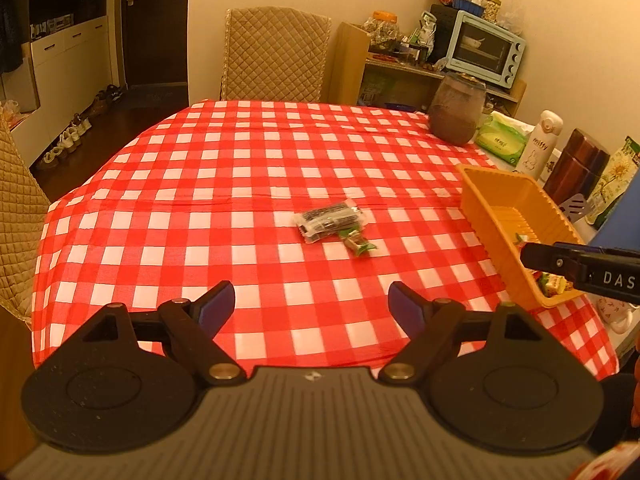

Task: Organize snacks
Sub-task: 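Move both open tools back toward the clear packet on the table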

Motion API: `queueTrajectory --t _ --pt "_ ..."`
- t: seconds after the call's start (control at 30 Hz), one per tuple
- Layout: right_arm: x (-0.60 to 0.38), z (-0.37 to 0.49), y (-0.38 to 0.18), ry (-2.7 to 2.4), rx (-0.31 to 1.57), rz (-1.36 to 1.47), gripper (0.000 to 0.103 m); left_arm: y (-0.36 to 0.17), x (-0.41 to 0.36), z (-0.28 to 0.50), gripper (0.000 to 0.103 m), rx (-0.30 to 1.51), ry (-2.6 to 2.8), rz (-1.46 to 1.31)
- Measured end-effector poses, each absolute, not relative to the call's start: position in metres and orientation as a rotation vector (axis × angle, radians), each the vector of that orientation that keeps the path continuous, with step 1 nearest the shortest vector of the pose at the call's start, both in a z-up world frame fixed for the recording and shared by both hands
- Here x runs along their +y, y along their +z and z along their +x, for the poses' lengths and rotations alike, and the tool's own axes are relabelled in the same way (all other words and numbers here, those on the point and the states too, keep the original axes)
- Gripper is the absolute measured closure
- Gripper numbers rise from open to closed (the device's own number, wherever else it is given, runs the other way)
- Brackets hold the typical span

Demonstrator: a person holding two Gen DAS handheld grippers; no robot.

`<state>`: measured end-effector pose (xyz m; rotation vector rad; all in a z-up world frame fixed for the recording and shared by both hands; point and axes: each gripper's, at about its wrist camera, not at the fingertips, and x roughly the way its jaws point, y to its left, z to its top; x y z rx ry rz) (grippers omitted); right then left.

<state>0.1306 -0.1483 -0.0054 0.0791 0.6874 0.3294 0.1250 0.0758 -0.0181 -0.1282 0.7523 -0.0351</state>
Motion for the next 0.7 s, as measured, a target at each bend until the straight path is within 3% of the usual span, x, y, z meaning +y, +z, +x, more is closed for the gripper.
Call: queueTrajectory --t 0.7 --pt "-0.081 0.23 -0.082 0.453 0.769 0.037 0.054 -0.069 0.107 0.205 0.021 0.805 -0.008 -0.074"
